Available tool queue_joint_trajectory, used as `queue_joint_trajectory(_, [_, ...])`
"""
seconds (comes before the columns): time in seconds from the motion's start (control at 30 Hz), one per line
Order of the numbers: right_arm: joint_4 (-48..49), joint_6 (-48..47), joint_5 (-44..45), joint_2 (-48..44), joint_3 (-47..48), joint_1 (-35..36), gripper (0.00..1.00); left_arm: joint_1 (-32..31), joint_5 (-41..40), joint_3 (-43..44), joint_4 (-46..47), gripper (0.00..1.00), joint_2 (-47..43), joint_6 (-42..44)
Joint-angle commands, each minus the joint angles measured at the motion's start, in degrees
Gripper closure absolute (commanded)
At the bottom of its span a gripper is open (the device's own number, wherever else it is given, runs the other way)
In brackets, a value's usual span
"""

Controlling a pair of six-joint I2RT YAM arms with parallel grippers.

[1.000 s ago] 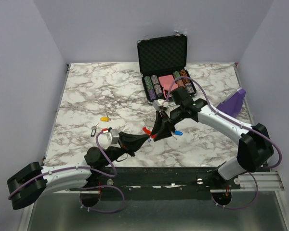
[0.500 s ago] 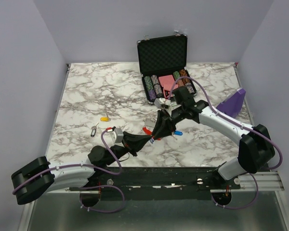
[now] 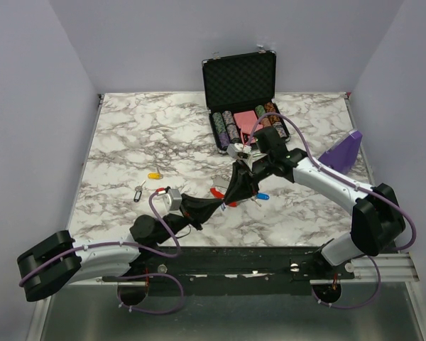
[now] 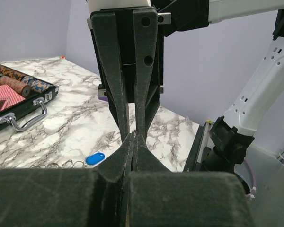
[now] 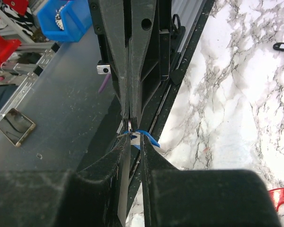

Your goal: Put the keys on the keyring

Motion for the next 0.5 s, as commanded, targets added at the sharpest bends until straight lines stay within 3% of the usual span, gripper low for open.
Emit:
queue_joint_trajectory(0.0, [2.94, 2.13, -1.75, -1.46, -1.27, 0.00, 0.79, 0.09, -0.49, -0.76, 0.53, 1.00, 0.52, 0.11])
queue_joint_trajectory(0.07, [3.12, 2.30, -1.75, -1.46, -1.35, -0.09, 0.80, 0.09, -0.58, -0.59, 0.53, 1.00, 0.70, 0.11])
queue_joint_trajectory(0.2, [3.65, 3.09, -1.14, -1.29, -1.35, 0.00, 0.97, 0.09, -0.58, -0.50, 0.53, 1.00, 0.79, 0.02])
queue_joint_trajectory(0.27, [3.13, 3.36, -0.35, -1.20, -0.92, 0.00, 0.99, 0.09, -2.16, -0.41, 0.18, 1.00, 0.70, 0.02])
queue_joint_trajectory(0.4, [-9.16, -10.06, 3.33, -0.85, 2.24, -0.09, 0.99, 0.18, -2.86, -0.59, -3.06, 1.00, -1.49, -0.33])
queue_joint_trajectory(0.43, [-12.05, -13.13, 4.83, -0.76, 2.86, 0.00, 0.99, 0.27, -2.86, -0.76, -5.07, 0.90, -3.07, -0.33])
queue_joint_trajectory(0.47, [-14.43, -16.30, 7.28, -0.59, 3.82, 0.00, 0.99, 0.44, -2.69, -1.11, -8.49, 0.67, -5.52, -0.15])
